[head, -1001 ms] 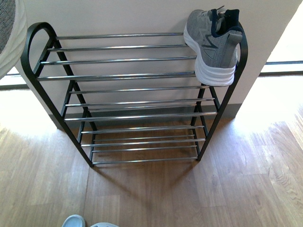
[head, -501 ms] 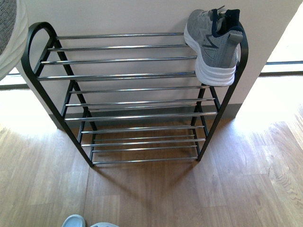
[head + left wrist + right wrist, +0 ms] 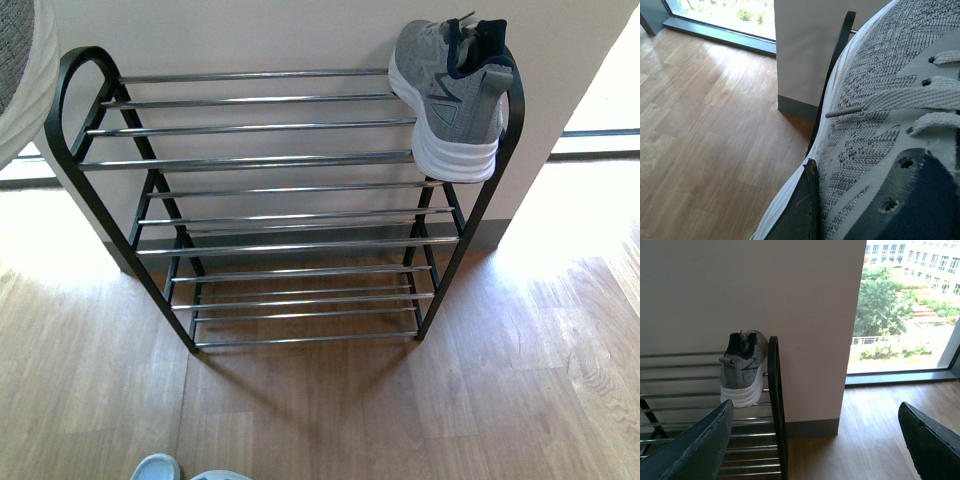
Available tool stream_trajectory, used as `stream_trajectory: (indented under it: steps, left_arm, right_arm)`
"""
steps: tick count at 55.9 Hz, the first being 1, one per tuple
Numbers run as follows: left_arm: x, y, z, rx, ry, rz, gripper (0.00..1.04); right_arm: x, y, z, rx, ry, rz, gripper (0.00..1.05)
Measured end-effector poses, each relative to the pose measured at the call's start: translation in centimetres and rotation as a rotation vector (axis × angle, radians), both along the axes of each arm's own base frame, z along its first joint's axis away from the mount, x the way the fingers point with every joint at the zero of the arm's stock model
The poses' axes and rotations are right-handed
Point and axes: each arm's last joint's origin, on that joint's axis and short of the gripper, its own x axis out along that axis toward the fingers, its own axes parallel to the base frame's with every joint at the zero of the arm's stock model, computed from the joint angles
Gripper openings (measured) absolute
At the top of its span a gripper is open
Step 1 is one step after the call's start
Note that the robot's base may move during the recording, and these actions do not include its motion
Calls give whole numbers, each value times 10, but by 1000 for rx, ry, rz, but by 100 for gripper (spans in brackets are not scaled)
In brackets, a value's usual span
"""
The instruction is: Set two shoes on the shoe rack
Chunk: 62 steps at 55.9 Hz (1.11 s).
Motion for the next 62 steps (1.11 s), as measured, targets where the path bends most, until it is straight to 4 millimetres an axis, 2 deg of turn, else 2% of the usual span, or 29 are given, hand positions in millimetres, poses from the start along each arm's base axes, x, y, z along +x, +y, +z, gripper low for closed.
stream_trajectory:
  steps: [28, 40, 44, 51, 62]
  left_arm:
    - [0, 0, 0, 0, 0, -1, 2]
    - [12, -6, 7, 53, -51, -159, 2]
    - [25, -10, 11, 34, -35, -193, 2]
    - [65, -20, 20, -74, 2, -237, 2]
    - [148, -49, 21, -275, 61, -173, 2]
  right_arm:
    - [0, 0, 0, 0, 0, 0, 96]
    - [0, 0, 0, 0, 0, 0, 96]
    - [0, 0, 0, 0, -1, 0, 96]
    - [0, 0, 0, 0, 0, 0, 96]
    - [0, 0, 0, 0, 0, 0, 96]
